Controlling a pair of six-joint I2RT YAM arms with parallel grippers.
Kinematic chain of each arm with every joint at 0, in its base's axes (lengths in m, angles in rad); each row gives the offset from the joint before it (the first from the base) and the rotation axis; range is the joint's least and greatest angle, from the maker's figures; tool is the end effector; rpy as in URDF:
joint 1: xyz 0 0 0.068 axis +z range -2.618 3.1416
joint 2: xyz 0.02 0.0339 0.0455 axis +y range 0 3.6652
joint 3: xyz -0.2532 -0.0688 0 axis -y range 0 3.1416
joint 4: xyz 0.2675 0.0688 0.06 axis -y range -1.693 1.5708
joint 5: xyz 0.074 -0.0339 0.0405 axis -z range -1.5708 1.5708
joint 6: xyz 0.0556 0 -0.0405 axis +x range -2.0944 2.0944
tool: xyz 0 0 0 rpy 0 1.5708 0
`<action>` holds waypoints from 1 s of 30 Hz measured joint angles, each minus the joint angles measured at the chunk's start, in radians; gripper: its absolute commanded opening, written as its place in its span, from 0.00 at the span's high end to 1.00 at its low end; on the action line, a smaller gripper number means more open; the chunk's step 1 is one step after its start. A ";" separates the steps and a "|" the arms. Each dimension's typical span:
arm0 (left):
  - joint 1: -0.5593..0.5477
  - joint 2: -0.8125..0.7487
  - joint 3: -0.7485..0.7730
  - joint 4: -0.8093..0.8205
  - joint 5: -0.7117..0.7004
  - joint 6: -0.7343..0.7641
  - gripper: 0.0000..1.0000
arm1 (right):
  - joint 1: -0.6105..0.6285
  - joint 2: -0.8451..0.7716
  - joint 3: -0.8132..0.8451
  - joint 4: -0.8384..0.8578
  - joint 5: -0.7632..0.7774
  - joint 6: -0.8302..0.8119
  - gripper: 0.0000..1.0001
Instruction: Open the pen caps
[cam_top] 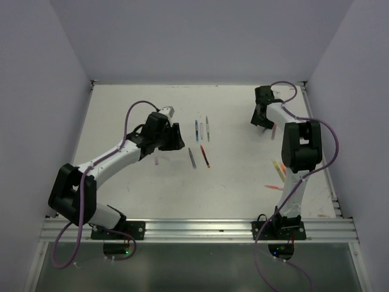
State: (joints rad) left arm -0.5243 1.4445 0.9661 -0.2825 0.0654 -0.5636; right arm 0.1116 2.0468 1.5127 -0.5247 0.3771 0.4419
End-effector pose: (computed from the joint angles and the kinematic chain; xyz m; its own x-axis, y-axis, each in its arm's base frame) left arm 0.2985 -0.1768 0.2055 -0.7934 -0.1570 -0.5881 0.1380 0.8946 -0.4250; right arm 0.4578 0.0307 0.1444 -0.7507 0.3160 -0.5801 0.4390 0.8949 -0.0807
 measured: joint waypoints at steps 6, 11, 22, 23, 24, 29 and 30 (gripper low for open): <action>0.000 0.000 -0.010 0.006 0.010 0.000 0.45 | -0.045 0.055 0.036 0.000 -0.002 0.003 0.47; 0.000 0.003 -0.010 0.013 0.013 0.000 0.44 | -0.064 0.090 0.071 0.002 -0.012 0.010 0.55; 0.000 0.007 -0.012 0.023 0.031 0.000 0.44 | -0.065 0.103 0.071 0.071 -0.119 0.021 1.00; 0.000 0.007 -0.014 0.032 0.037 0.000 0.44 | -0.066 0.096 0.057 0.089 -0.137 0.022 1.00; 0.000 0.007 -0.016 0.039 0.047 0.000 0.44 | -0.067 0.085 0.037 0.111 -0.160 0.023 1.00; 0.000 0.007 -0.039 0.094 0.105 -0.005 0.46 | -0.041 -0.037 -0.150 0.214 -0.283 0.050 1.00; 0.000 0.007 -0.045 0.111 0.123 -0.012 0.47 | -0.024 -0.074 -0.196 0.228 -0.311 0.061 1.00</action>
State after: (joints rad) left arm -0.5243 1.4513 0.9207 -0.1719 0.1886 -0.5758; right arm 0.0879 1.9732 1.3163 -0.2966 0.0662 0.5026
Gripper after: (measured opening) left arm 0.548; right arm 0.052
